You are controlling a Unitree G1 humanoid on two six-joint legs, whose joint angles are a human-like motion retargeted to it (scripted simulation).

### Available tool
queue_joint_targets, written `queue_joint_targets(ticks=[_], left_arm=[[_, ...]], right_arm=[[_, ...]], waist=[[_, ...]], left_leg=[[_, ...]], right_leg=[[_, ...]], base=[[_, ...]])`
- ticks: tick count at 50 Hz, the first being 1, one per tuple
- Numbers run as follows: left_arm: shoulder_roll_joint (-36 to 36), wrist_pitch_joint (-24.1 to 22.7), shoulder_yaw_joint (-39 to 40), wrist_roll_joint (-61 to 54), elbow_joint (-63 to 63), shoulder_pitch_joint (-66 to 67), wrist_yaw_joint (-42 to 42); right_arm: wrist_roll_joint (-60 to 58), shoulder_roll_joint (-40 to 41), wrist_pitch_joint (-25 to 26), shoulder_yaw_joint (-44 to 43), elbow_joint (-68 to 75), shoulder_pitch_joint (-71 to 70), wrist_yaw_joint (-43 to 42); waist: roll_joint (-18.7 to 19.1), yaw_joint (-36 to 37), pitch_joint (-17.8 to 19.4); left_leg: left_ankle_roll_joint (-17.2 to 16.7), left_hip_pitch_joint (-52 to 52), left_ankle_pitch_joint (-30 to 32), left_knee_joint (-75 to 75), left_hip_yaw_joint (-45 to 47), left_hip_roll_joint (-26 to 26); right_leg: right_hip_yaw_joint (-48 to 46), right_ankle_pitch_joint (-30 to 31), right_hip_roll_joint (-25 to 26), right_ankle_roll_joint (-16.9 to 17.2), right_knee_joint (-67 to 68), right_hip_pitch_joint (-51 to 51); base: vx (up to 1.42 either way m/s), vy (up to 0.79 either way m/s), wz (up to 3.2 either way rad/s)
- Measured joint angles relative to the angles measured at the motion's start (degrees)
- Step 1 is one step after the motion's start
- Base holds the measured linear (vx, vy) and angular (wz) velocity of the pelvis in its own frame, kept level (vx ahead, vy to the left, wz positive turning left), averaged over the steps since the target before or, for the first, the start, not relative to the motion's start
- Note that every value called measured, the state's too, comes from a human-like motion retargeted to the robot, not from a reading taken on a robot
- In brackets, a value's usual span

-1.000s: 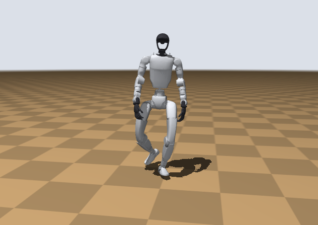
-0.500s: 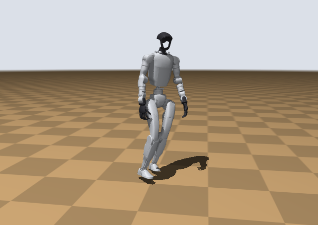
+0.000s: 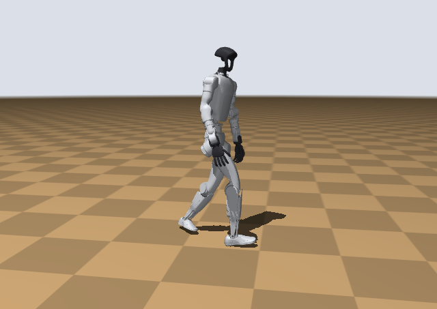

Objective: Walk

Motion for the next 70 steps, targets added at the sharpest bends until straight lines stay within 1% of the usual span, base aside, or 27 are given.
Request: queue_joint_targets(ticks=[3, 5, 10, 12, 13, 15, 18, 20, 23, 25, 31, 33, 35, 40, 42, 43, 45, 48, 50, 52, 55, 57, 60, 62, 65, 68, 70], left_arm=[[-0.1, 0.4, 0.6, -0.4, 0.3, 1.3, -0.1], [-0.3, 0.6, 0.8, -0.7, 0.7, 2.1, -0.2], [-0.7, 0.9, 0.7, -1.2, 0.6, 3.4, -0.7], [-0.7, 0.8, 0.6, -1.1, -0.1, 3.5, -0.9], [-0.7, 0.7, 0.4, -1.1, -0.6, 3.7, -0.8], [-0.4, 0.8, 0.4, -1.4, -1.5, 3.1, -1.2], [-0.4, 0.7, 0.4, -2.0, -2.6, 2.9, -1.2], [-0.7, 0.6, 0.5, -2.4, -3.1, 3.6, -0.9], [-1.1, 0.5, 1.0, -2.9, -3.2, 3.7, -0.6], [-1.3, 0.5, 1.3, -3.3, -2.9, 3.6, -0.4], [-3.1, 0.8, 1.0, -2.6, -1.5, 5.1, -0.7], [-3.6, 0.9, 0.6, -2.3, -1.0, 5.8, -0.9], [-3.7, 0.9, 0.5, -1.9, -0.3, 5.5, -1.4], [-4.1, 1.3, -0.3, -1.5, 1.0, 6.7, -1.2], [-3.9, 1.5, -0.4, -1.8, 1.7, 6.7, -1.1], [-3.8, 1.6, -0.4, -2.1, 2.1, 6.7, -1.1], [-2.7, 1.8, -0.3, -3.3, 3.2, 5.5, -1.9], [-1.5, 2.0, -0.4, -4.4, 2.7, 4.4, -2.7], [-0.5, 2.2, -0.7, -4.6, 1.7, 3.3, -3.0], [0.6, 2.3, -0.9, -4.5, 0.6, 1.7, -2.7], [2.4, 2.5, -0.9, -4.7, -1.1, -1.4, -1.6], [3.1, 2.1, -0.9, -5.2, -2.5, -2.7, -0.3], [4.7, 1.7, -0.4, -6.5, -5.0, -6.4, 1.2], [5.3, 1.2, -0.5, -7.3, -7.1, -8.0, 2.2], [6.4, 0.3, -0.6, -8.3, -10.4, -10.5, 3.4], [7.1, -0.8, -0.5, -8.6, -13.4, -11.7, 3.9], [7.0, -1.4, -0.4, -8.5, -14.7, -11.6, 4.1]], right_arm=[[0.0, 0.0, 0.2, -0.7, 0.2, 0.8, -0.4], [0.1, 0.1, 0.3, -1.0, 0.4, 1.4, -0.7], [1.1, -0.2, 0.4, -1.1, 0.8, 2.3, -1.5], [1.2, -0.6, 0.4, -1.0, 0.7, 2.4, -1.7], [1.1, -0.7, 0.3, -0.9, 0.7, 2.5, -1.9], [1.0, -1.2, 0.4, -0.9, 0.9, 1.5, -2.0], [0.5, -1.8, 0.5, -0.6, 0.9, 0.4, -2.6], [0.3, -2.0, 0.4, -0.1, 0.7, 0.1, -3.1], [0.5, -2.3, 0.3, 0.3, 0.4, -1.9, -3.7], [0.7, -2.4, 0.0, 0.5, 0.1, -3.8, -4.1], [0.0, -2.0, -1.1, 2.4, -1.9, -6.9, -4.9], [-0.6, -1.7, -1.2, 3.3, -2.4, -7.3, -5.0], [-1.1, -1.6, -1.2, 3.9, -2.5, -8.2, -4.6], [-1.5, -0.1, -1.2, 5.1, -1.8, -6.2, -4.5], [-1.7, 0.6, -0.9, 5.2, -0.7, -4.9, -4.3], [-1.8, 1.0, -0.8, 5.2, -0.1, -4.1, -4.1], [-2.0, 2.1, -0.5, 4.7, 1.7, -3.2, -2.7], [-2.2, 3.2, 0.1, 4.5, 3.4, -1.5, -0.8], [-2.3, 3.5, 0.5, 4.5, 4.2, -1.0, 0.3], [-2.2, 3.6, 0.6, 4.5, 4.7, -0.8, 0.9], [-1.4, 3.4, 0.6, 4.5, 5.0, -0.9, 1.1], [-0.8, 3.5, 0.3, 4.3, 4.6, 0.3, 0.5], [0.0, 3.3, 0.3, 3.8, 3.5, 0.4, -0.1], [0.2, 3.6, 0.3, 3.5, 3.0, 1.2, -0.5], [0.4, 4.1, 0.6, 2.9, 2.7, 1.4, -1.0], [0.4, 5.0, 0.8, 2.4, 3.4, 1.6, -1.3], [0.3, 5.6, 0.9, 2.2, 3.8, 2.4, -1.4]], waist=[[1.4, -0.1, 0.2], [2.6, -0.2, 0.2], [6.4, -0.2, 0.3], [7.6, 0.5, 0.2], [8.1, 0.9, 0.2], [8.3, 1.8, -0.6], [8.1, 3.8, -1.3], [8.5, 5.5, -1.5], [7.7, 7.4, -1.6], [6.1, 8.3, -1.4], [3.3, 9.3, -1.0], [3.1, 9.1, -1.2], [1.2, 8.8, -1.8], [-0.4, 7.9, -3.7], [-1.8, 7.7, -4.5], [-2.6, 7.5, -4.9], [-6.6, 7.3, -5.1], [-10.9, 5.1, -5.9], [-12.2, 3.4, -6.2], [-12.8, 1.6, -6.0], [-12.6, -0.9, -5.0], [-13.0, -2.6, -4.7], [-12.1, -4.5, -2.6], [-12.2, -5.4, -1.7], [-10.9, -5.9, 0.2], [-9.5, -5.8, 0.3], [-9.6, -5.4, 0.1]], left_leg=[[-2.5, 2.3, 1.3, 3.6, -0.3, 1.3], [-5.5, 2.6, 4.7, 7.5, 0.8, 2.8], [-13.8, -3.7, 16.3, 25.6, 6.3, 6.4], [-15.6, -8.6, 19.1, 33.8, 9.7, 7.9], [-15.4, -11.2, 19.5, 37.7, 12.1, 9.1], [-13.0, -18.7, 18.4, 44.6, 17.1, 11.9], [-8.7, -28.0, 13.3, 50.4, 23.0, 15.4], [-6.9, -33.2, 9.7, 51.9, 25.6, 17.3], [-5.1, -40.5, 7.1, 48.4, 29.2, 18.1], [-4.3, -43.9, 6.7, 42.7, 31.8, 17.5], [-5.2, -48.4, 9.0, 18.9, 35.5, 15.5], [-5.8, -49.9, 9.2, 12.8, 35.3, 15.1], [-5.8, -47.4, 12.5, 0.4, 36.3, 12.8], [-4.4, -49.8, 13.9, 6.9, 36.3, 12.3], [-3.2, -49.7, 14.8, 11.8, 36.8, 11.5], [-2.5, -49.4, 14.9, 14.0, 37.1, 10.9], [-0.7, -46.1, 15.4, 13.7, 39.3, 7.5], [2.1, -41.9, 13.8, 11.8, 40.1, 2.4], [3.2, -38.5, 12.7, 9.8, 39.7, 0.3], [3.5, -34.4, 11.9, 7.2, 38.7, -1.2], [2.8, -26.7, 11.7, 0.9, 36.3, -2.4], [2.2, -23.0, 10.3, -0.2, 34.9, -3.5], [1.0, -14.0, 10.7, -8.0, 31.6, -3.2], [0.8, -10.4, 9.2, -8.5, 30.0, -3.1], [0.3, -4.1, 7.6, -11.2, 27.8, -0.7], [-0.3, -1.1, 5.6, -11.6, 26.4, 1.6], [-0.7, 0.1, 3.8, -9.8, 25.7, 1.5]], right_leg=[[-2.0, -1.1, 0.1, -1.8, 5.0, 1.0], [-3.6, -3.1, 0.1, -3.5, 7.5, 2.3], [-6.8, -7.7, 0.7, -7.4, 9.0, 6.8], [-7.8, -9.4, 0.6, -8.6, 8.4, 8.7], [-8.2, -10.4, 0.4, -9.0, 8.5, 9.6], [-8.9, -11.2, -0.6, -9.4, 5.7, 11.6], [-9.8, -13.0, -1.8, -9.5, 2.8, 15.2], [-10.3, -14.9, -1.8, -9.6, 2.6, 17.2], [-10.1, -16.2, -2.9, -9.5, -1.5, 21.5], [-9.7, -16.7, -4.6, -9.2, -5.4, 25.2], [-10.0, -19.7, -7.7, -9.0, -10.1, 34.0], [-10.3, -20.7, -7.6, -8.9, -9.6, 35.7], [-10.4, -20.8, -9.2, -8.5, -10.7, 37.6], [-10.2, -22.9, -10.3, -7.6, -1.4, 38.8], [-10.1, -21.9, -11.9, -6.4, 4.6, 38.8], [-9.9, -20.4, -12.8, -5.5, 8.2, 38.5], [-8.5, -16.3, -17.2, -2.7, 18.0, 36.7], [-6.8, -5.8, -22.0, 0.5, 33.0, 31.2], [-6.4, -2.3, -24.2, 0.1, 41.4, 26.8], [-7.0, -4.6, -26.7, -2.4, 47.8, 22.4], [-8.6, -11.2, -29.3, -6.3, 52.1, 16.2], [-9.6, -15.7, -30.9, -7.7, 51.7, 12.6], [-11.7, -18.9, -30.5, -8.6, 45.3, 8.4], [-12.5, -19.7, -30.3, -7.9, 39.9, 5.8], [-14.3, -18.0, -27.3, -5.9, 28.1, 3.9], [-15.4, -15.0, -23.4, -3.1, 13.1, 2.8], [-14.7, -14.8, -22.3, -1.6, 7.9, 1.0]], base=[[0.48, -0.03, 0.84], [0.48, -0.02, 0.86], [0.45, -0.02, 0.80], [0.43, -0.03, 0.71], [0.43, -0.04, 0.73], [0.43, -0.05, 0.73], [0.44, -0.08, 0.59], [0.45, -0.08, 0.37], [0.47, -0.08, 0.23], [0.50, -0.07, 0.15], [0.51, -0.03, 0.14], [0.52, 0.03, 0.20], [0.56, 0.05, 0.22], [0.61, 0.07, 0.12], [0.67, 0.08, 0.01], [0.66, 0.09, 0.06], [0.64, 0.09, 0.13], [0.61, 0.08, 0.43], [0.61, 0.07, 0.45], [0.61, 0.05, 0.43], [0.60, 0.03, 0.43], [0.60, -0.01, 0.49], [0.61, -0.04, 0.45], [0.60, -0.06, 0.48], [0.61, -0.08, 0.37], [0.60, -0.11, 0.31], [0.59, -0.12, 0.29]])
